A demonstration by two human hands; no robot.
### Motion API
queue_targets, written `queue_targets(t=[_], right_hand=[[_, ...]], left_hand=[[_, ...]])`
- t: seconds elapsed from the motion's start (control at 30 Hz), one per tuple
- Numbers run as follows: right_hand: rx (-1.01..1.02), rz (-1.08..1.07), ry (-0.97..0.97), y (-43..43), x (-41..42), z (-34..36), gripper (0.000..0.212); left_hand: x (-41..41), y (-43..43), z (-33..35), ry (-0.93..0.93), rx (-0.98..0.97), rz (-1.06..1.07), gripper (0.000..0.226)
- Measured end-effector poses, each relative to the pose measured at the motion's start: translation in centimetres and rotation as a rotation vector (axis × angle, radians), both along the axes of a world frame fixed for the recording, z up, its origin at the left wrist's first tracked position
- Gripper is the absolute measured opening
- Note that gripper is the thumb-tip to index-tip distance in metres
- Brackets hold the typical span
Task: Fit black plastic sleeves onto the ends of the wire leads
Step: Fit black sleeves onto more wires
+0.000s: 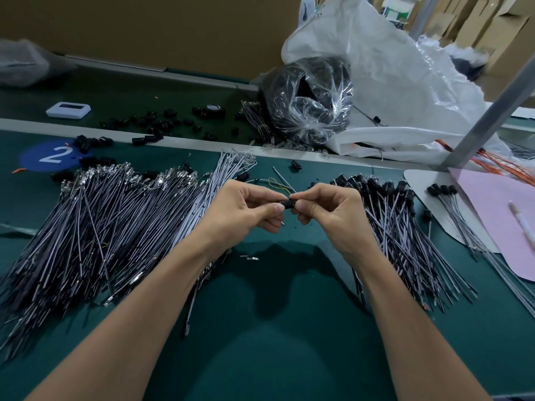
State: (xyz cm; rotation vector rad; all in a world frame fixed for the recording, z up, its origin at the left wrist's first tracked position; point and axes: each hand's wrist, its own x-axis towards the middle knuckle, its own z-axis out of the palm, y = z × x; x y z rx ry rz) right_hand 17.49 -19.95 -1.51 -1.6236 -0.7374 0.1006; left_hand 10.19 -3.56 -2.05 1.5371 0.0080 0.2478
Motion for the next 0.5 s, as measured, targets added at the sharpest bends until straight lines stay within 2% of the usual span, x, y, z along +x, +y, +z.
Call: queue_targets(t=[0.2,0.4,0.5], right_hand=[[0.072,0.019,0.010,-0.33,0.07,0.66,0.003],[-0.043,0.053,0.095,-0.43,0.26,0.47,0.009],[-0.068,0.036,0.023,-0.37,0.26,0.42,0.011]], left_hand=[[-0.23,-0.10,0.26,0.003,-0.067,-0.062,0.016],[-0.13,0.08,-0.03,0.013,-0.002,-0.048,0.019],[-0.12,0.05,0.00,0.016,0.012,-0.048,0.017]])
